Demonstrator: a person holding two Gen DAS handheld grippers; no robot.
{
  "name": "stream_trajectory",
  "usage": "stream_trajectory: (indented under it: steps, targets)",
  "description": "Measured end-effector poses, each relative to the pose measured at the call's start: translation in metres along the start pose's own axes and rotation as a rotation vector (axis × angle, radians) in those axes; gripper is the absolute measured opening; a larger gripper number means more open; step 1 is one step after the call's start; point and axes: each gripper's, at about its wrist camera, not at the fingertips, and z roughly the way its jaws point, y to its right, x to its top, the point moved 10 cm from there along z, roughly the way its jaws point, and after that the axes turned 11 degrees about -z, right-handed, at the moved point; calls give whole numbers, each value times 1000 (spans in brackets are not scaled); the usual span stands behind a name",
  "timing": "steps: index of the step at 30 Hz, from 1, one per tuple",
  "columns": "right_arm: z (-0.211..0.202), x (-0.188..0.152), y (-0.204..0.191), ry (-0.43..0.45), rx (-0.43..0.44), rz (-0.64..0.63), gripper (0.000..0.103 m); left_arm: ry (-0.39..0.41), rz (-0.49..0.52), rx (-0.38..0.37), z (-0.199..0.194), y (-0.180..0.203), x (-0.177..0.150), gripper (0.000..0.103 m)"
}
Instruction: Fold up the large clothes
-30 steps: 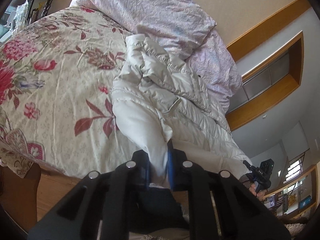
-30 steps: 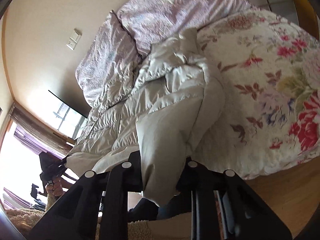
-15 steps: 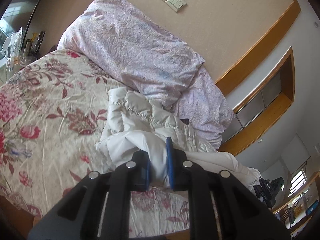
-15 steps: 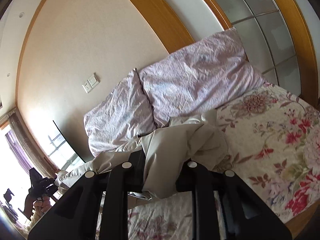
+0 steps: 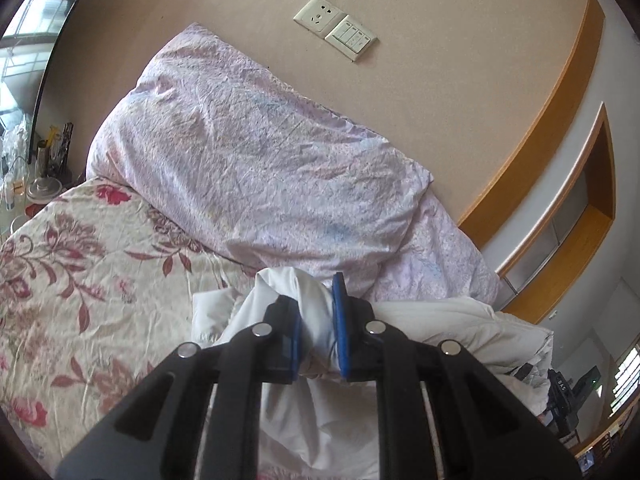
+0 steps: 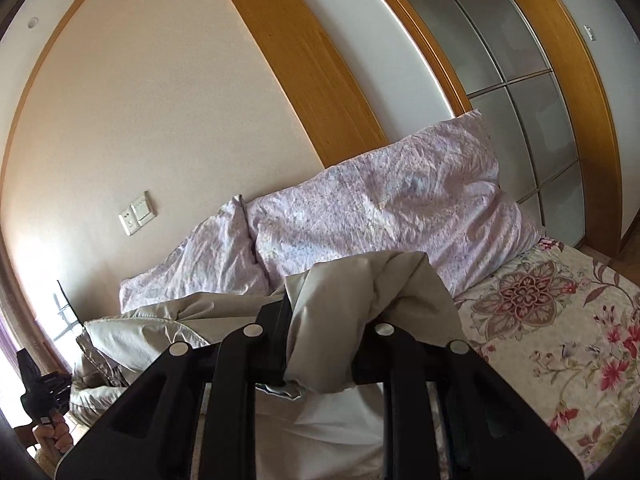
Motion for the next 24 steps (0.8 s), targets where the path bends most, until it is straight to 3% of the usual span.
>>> stream_trajectory:
  steps: [5,11,13,14,16,17,20,24]
  targets:
    - [80,-11,16,-75,-147,-7,20,15,41,107,65,-3,18,14]
    - [143,-39,31,-187,-277,-16,22,5,33,214,130,-25,27,14]
    - [160,-50,36,-232,-300,-5,28,-4,22,245,148,-34,25,17]
    - [167,-53,38,-245,-294,6,37,-7,15,256,155,-38,23,19]
    - [176,-57,39,-255,-257,54,54,-17,-4,262,166,-44,19,26]
    - [176,-55,38,-242,-236,76,64,-19,-16,257,168,-45,18,36]
    - [164,-33,35,-143,-180,111,72,11,-1,246,162,-39,22,89]
    - [131,-3,17,-27,-145,14,75,55,97,179,135,-8,26,91]
